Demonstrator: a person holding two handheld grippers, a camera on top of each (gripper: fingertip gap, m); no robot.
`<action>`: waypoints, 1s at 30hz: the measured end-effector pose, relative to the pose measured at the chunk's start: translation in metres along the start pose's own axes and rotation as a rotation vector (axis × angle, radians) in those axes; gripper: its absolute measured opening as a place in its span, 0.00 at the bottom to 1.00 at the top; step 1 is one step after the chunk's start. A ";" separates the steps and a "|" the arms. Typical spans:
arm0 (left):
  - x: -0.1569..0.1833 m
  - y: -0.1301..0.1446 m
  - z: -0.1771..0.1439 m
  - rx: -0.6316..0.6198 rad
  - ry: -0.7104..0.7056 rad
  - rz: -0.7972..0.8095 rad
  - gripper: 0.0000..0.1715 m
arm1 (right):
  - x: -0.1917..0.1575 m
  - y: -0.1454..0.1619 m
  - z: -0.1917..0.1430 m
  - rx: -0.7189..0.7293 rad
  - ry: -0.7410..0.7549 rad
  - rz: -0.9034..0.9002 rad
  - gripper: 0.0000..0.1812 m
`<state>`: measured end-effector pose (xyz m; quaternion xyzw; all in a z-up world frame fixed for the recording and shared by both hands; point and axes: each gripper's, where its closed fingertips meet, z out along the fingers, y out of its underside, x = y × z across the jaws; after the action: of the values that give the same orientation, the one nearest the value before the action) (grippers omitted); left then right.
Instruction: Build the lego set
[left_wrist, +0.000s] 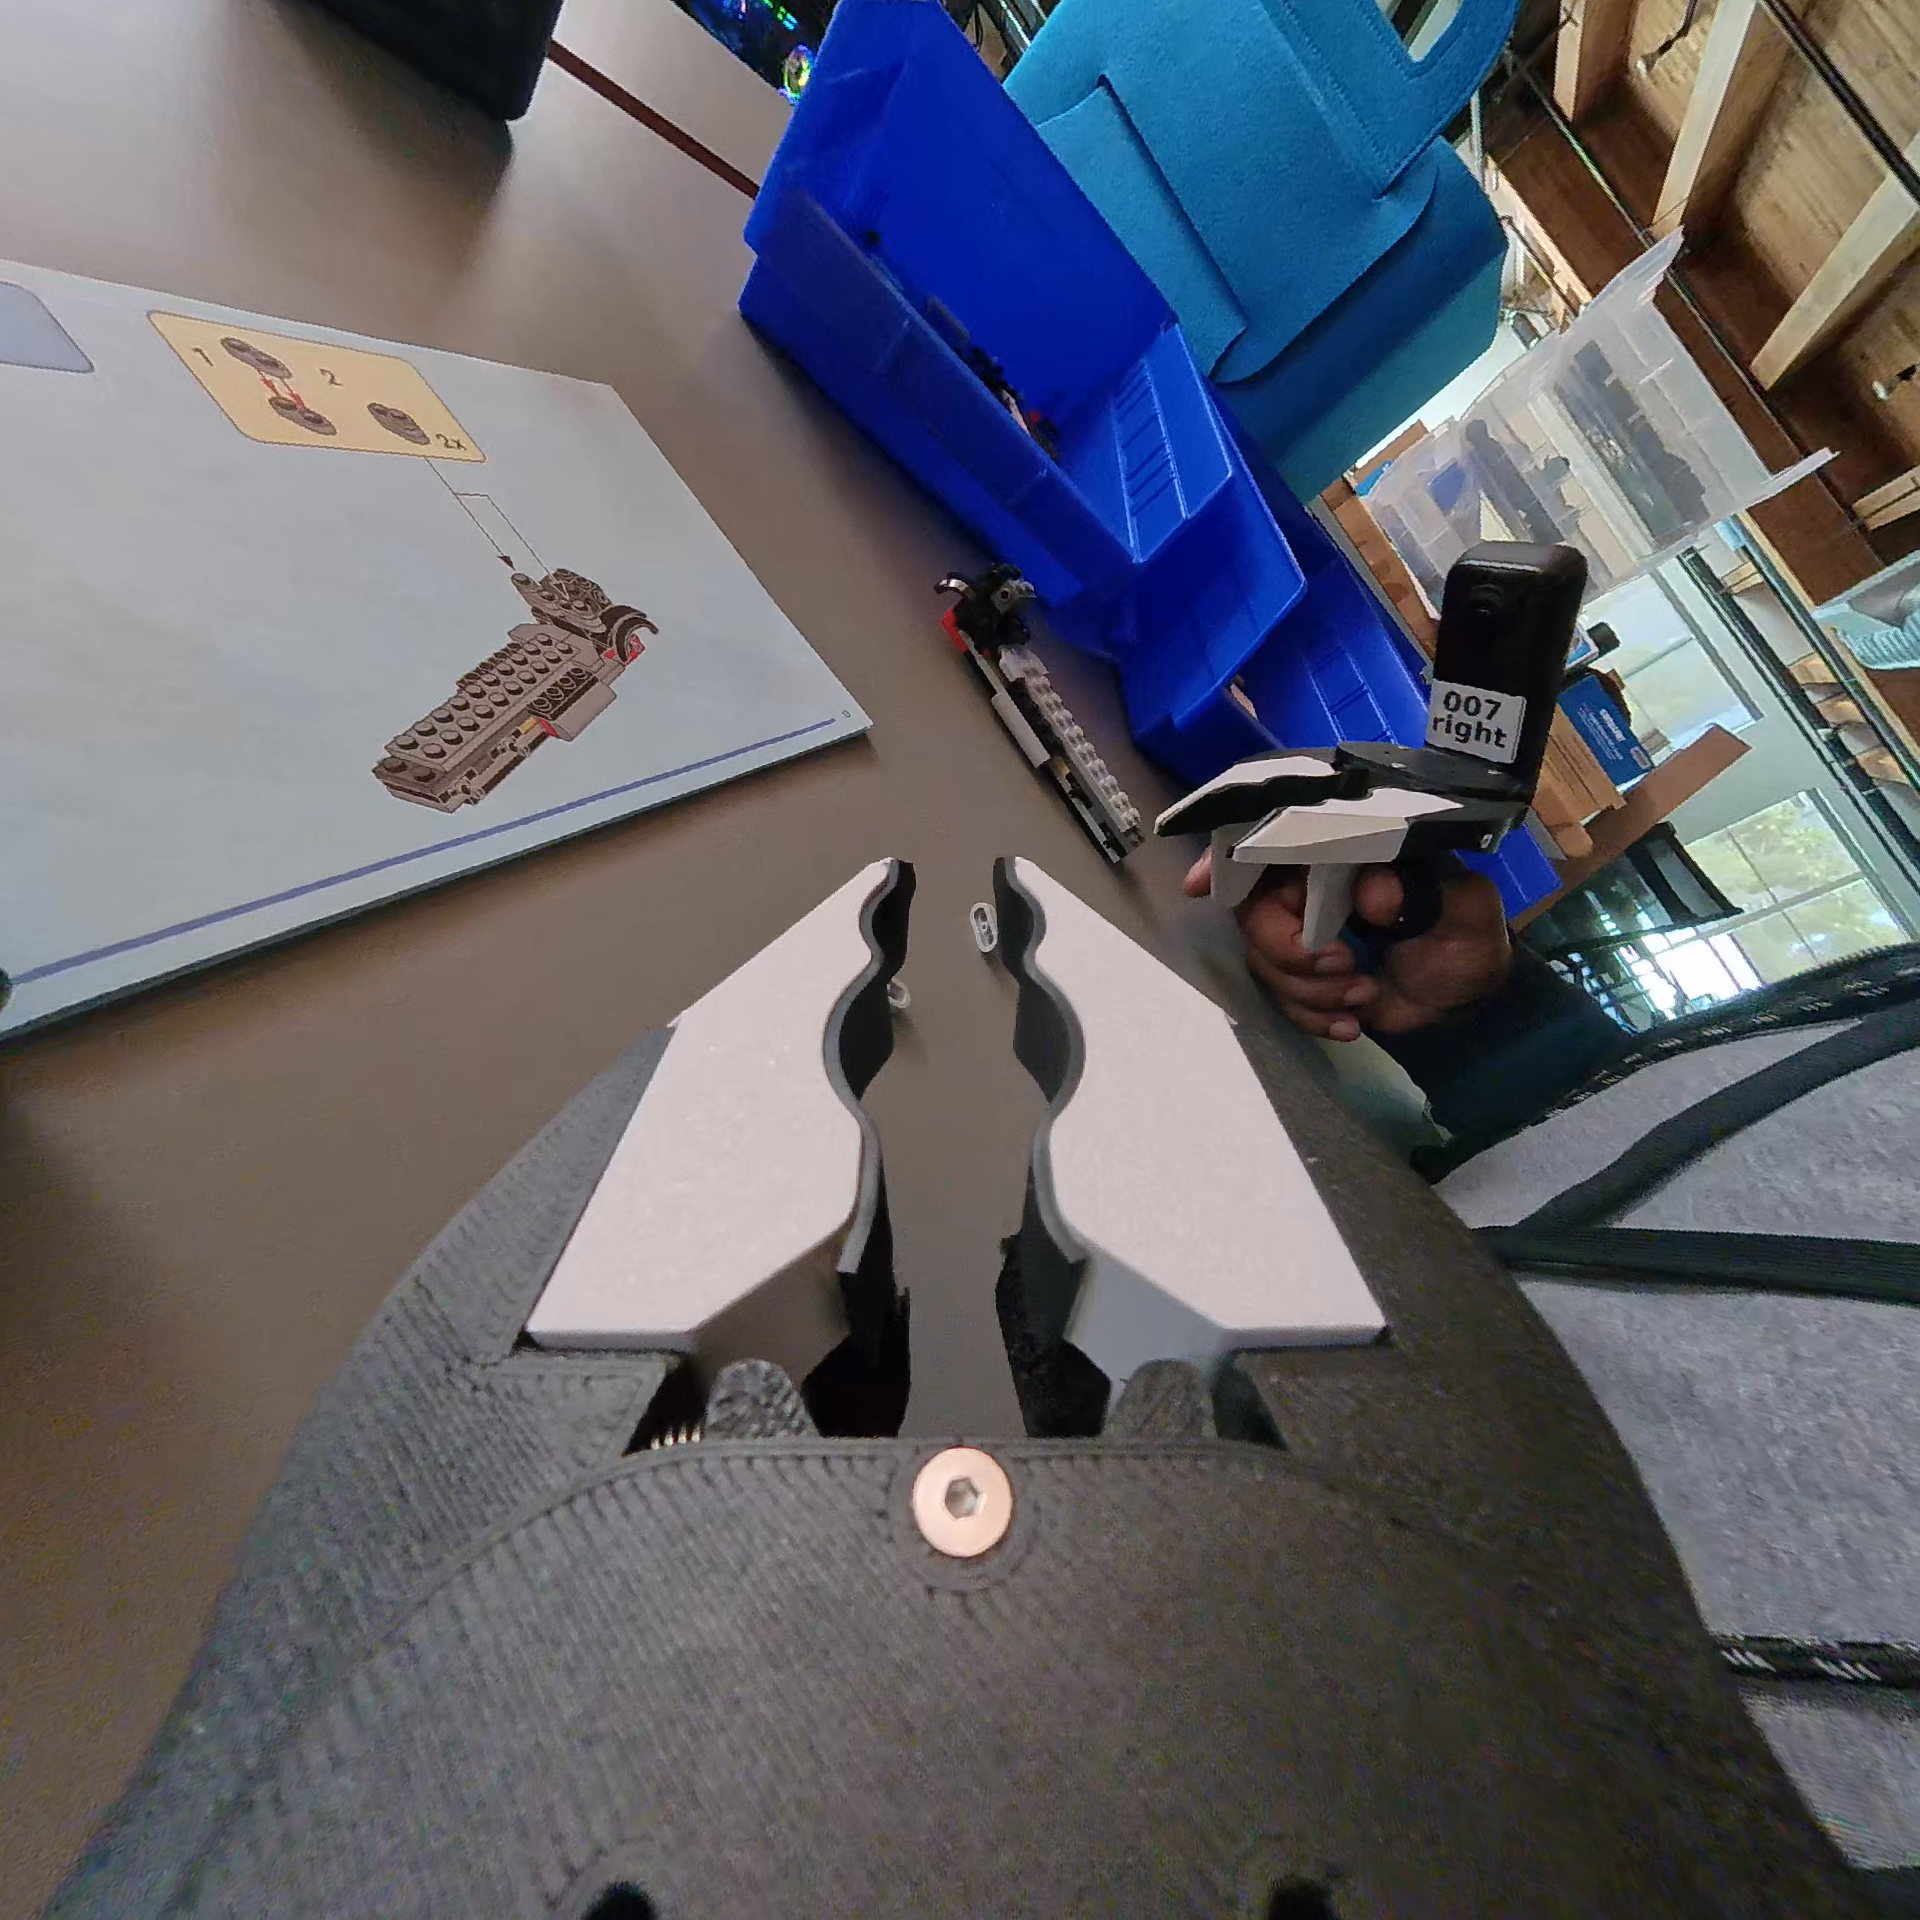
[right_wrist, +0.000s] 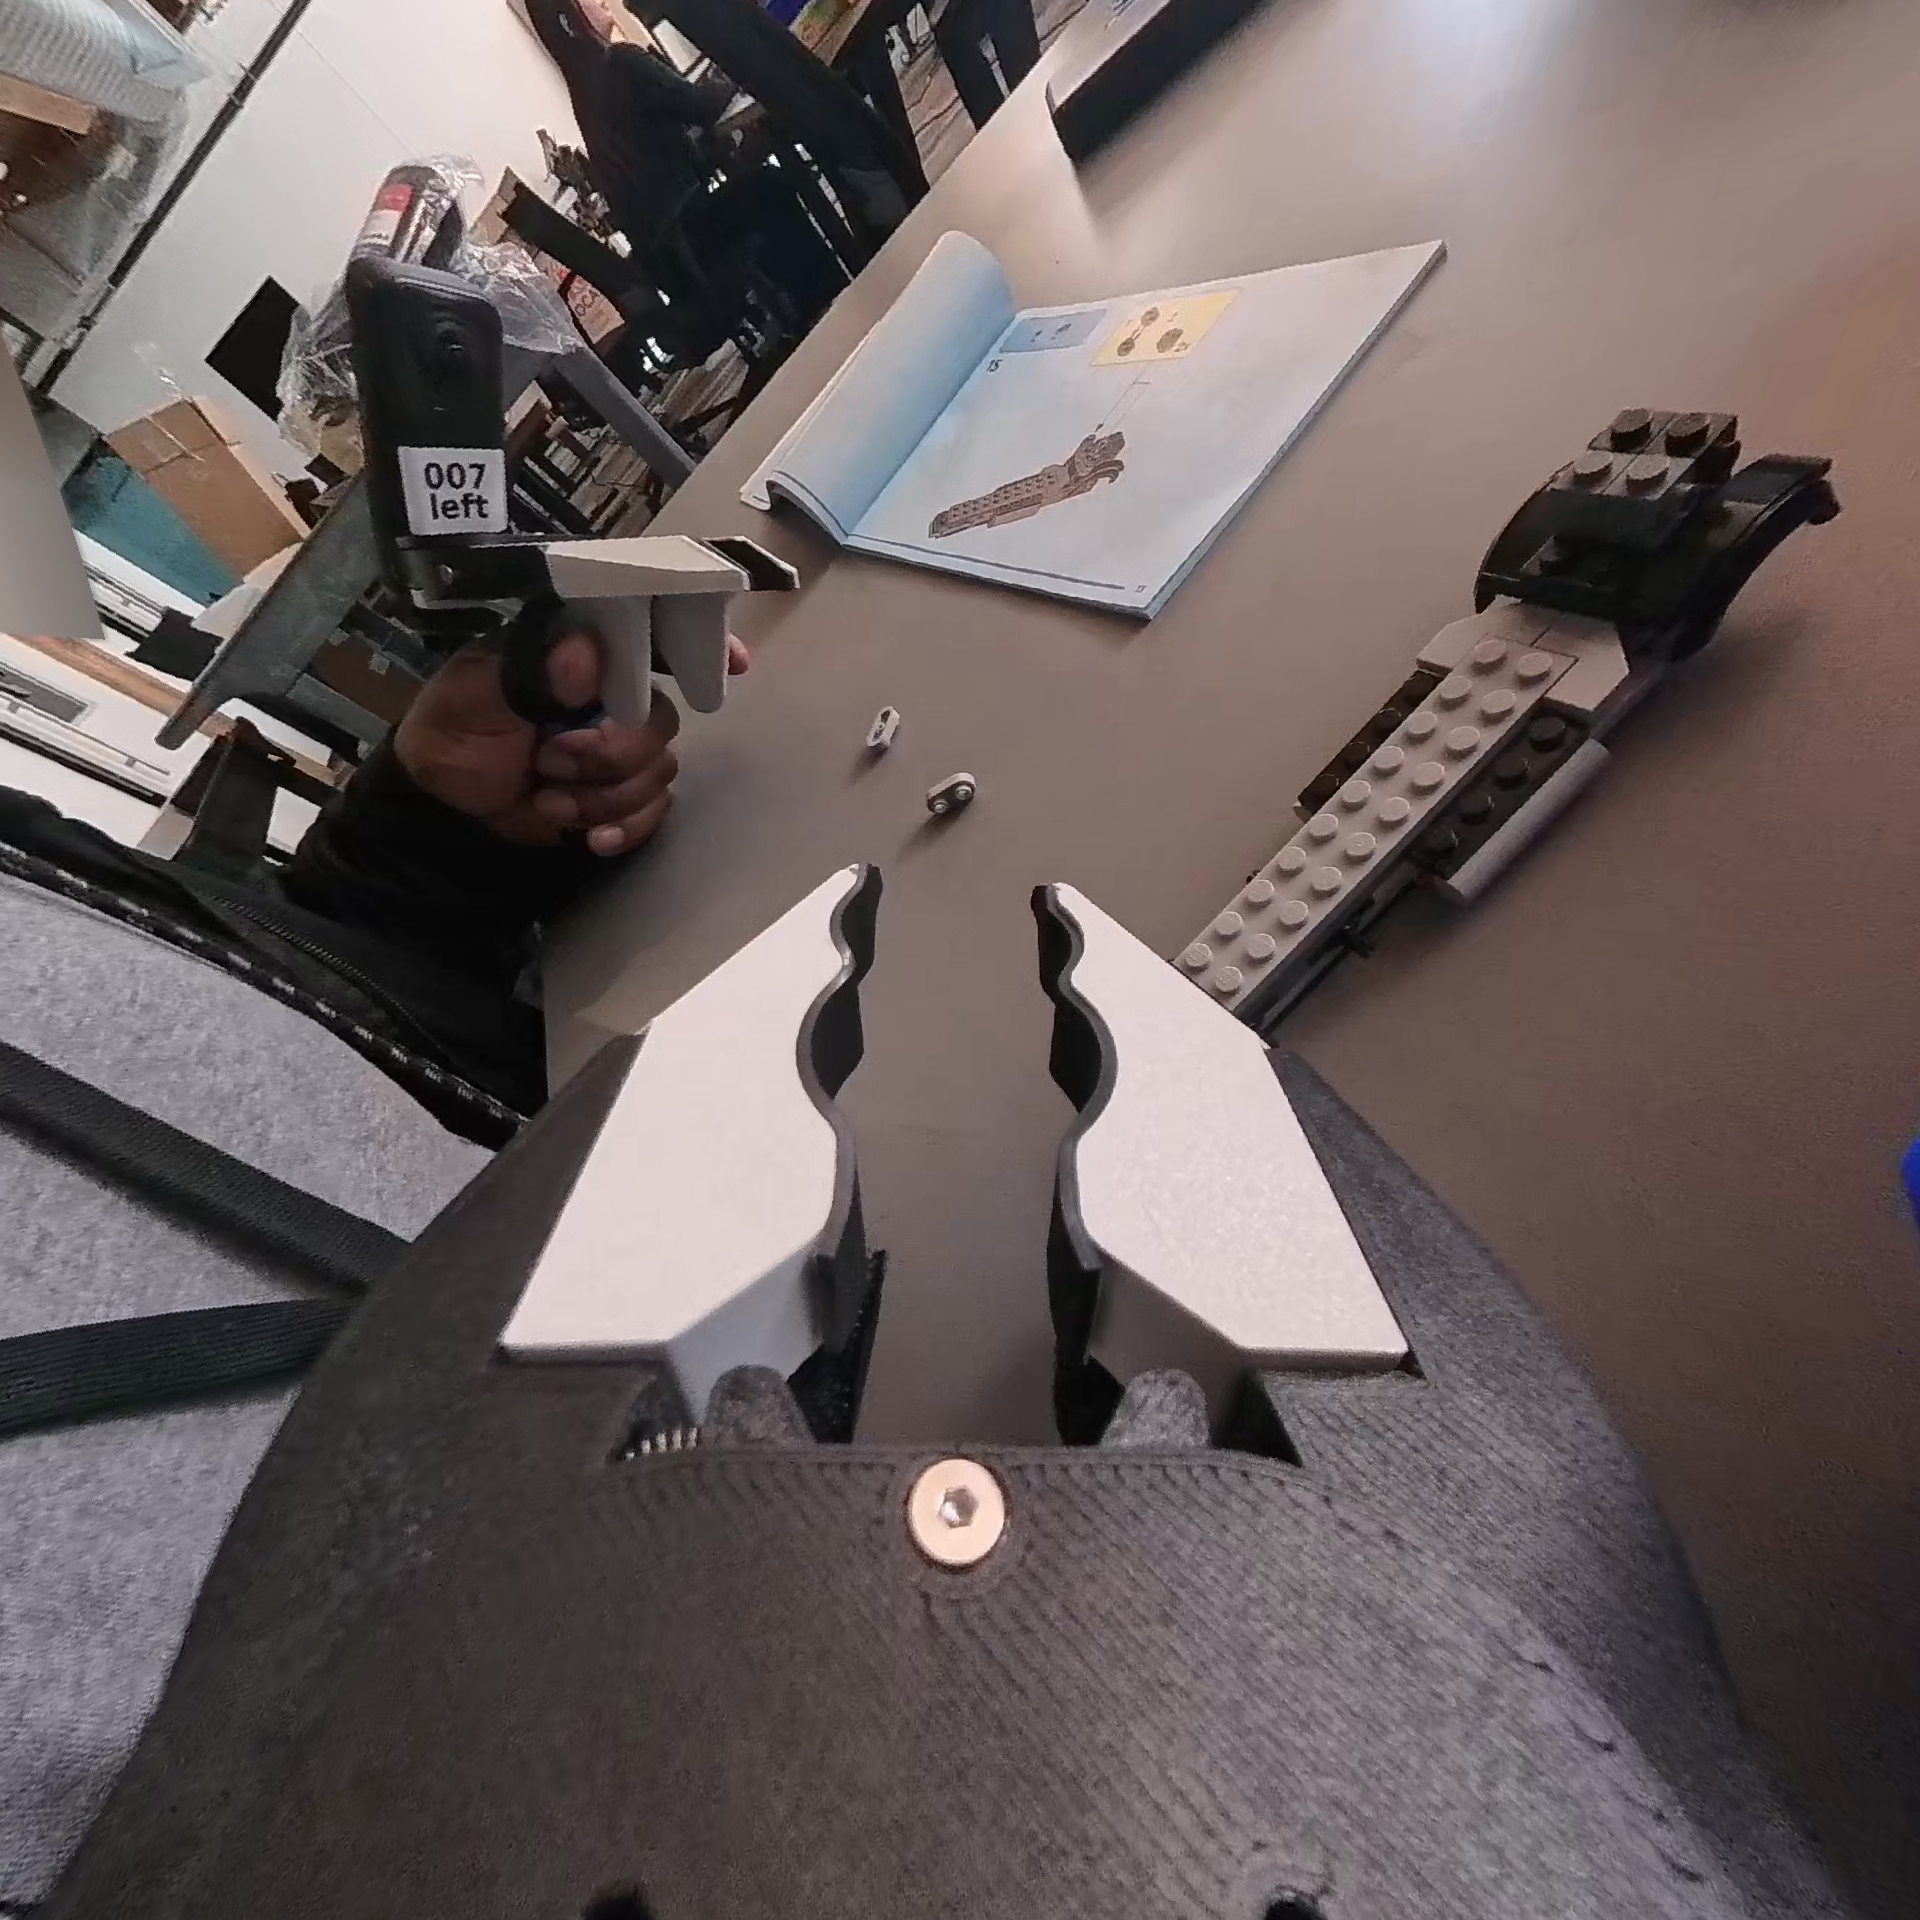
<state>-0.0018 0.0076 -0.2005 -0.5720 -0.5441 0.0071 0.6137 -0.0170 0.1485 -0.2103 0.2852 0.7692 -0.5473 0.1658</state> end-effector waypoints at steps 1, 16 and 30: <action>0.000 0.000 0.000 -0.001 0.001 0.000 0.10 | 0.000 0.000 0.000 0.002 0.001 -0.001 0.18; 0.000 0.000 -0.001 0.012 -0.034 0.039 0.10 | -0.005 -0.007 -0.007 0.074 0.013 -0.060 0.18; -0.002 0.004 0.001 0.003 -0.100 0.076 0.10 | -0.010 -0.019 -0.024 0.210 0.028 -0.116 0.18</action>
<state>-0.0004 0.0085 -0.2051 -0.5903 -0.5521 0.0596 0.5858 -0.0202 0.1639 -0.1820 0.2635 0.7252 -0.6294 0.0926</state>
